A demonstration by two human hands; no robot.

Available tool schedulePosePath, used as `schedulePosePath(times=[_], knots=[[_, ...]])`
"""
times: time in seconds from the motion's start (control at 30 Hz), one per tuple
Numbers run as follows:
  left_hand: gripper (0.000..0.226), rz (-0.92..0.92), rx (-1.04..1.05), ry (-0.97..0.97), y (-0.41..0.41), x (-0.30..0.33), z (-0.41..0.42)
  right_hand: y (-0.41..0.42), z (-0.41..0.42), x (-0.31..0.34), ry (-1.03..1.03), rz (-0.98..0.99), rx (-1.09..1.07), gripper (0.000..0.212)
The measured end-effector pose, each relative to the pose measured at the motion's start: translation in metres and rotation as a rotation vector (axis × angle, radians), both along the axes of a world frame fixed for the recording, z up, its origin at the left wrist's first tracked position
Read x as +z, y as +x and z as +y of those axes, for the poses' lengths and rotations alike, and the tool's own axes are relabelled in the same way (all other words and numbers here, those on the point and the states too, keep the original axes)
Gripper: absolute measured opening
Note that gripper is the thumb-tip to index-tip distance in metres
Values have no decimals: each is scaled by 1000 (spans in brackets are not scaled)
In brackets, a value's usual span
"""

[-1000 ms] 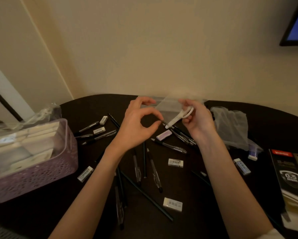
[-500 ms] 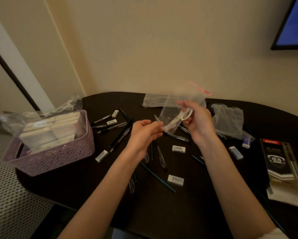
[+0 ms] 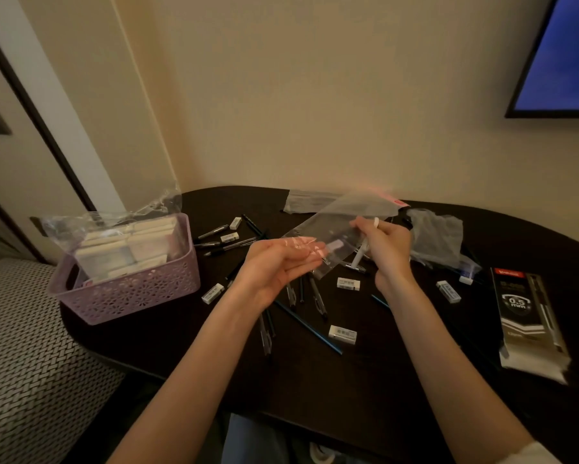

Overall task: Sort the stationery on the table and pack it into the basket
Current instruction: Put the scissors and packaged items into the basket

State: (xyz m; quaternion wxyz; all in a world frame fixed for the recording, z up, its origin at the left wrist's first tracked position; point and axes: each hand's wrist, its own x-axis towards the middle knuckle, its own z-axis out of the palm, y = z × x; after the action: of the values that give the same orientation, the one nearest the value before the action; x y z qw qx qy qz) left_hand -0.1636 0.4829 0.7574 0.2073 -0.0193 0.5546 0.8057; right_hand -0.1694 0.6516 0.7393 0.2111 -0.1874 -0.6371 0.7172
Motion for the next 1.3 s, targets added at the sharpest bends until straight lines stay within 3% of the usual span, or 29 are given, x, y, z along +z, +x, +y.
schedulePosePath(times=[0.17, 0.27, 0.37, 0.47, 0.73, 0.87, 1.1, 1.3], knots=[[16, 178, 92, -199, 13, 3, -1, 8, -6, -6, 104, 9, 62, 13], [18, 215, 120, -218, 17, 2, -4, 11, -8, -9, 135, -42, 101, 31], [19, 216, 190, -208, 16, 1, -13, 16, -7, -11, 144, -32, -51, 35], [17, 249, 311, -258, 12, 0, -22, 28, -5, -6, 261, 102, -137, 28], [11, 173, 435, -269, 11, -9, -23, 59, -25, 18, 711, 485, 186, 18], [11, 94, 410, -208, 16, -10, -21, 70, -29, 18, 646, 587, 341, 20], [6, 55, 389, -153, 26, -9, -12, 79, -32, 13, 512, 562, 511, 25], [12, 77, 436, -164, 25, -12, -11, 87, -36, 6, 606, 573, 613, 23]])
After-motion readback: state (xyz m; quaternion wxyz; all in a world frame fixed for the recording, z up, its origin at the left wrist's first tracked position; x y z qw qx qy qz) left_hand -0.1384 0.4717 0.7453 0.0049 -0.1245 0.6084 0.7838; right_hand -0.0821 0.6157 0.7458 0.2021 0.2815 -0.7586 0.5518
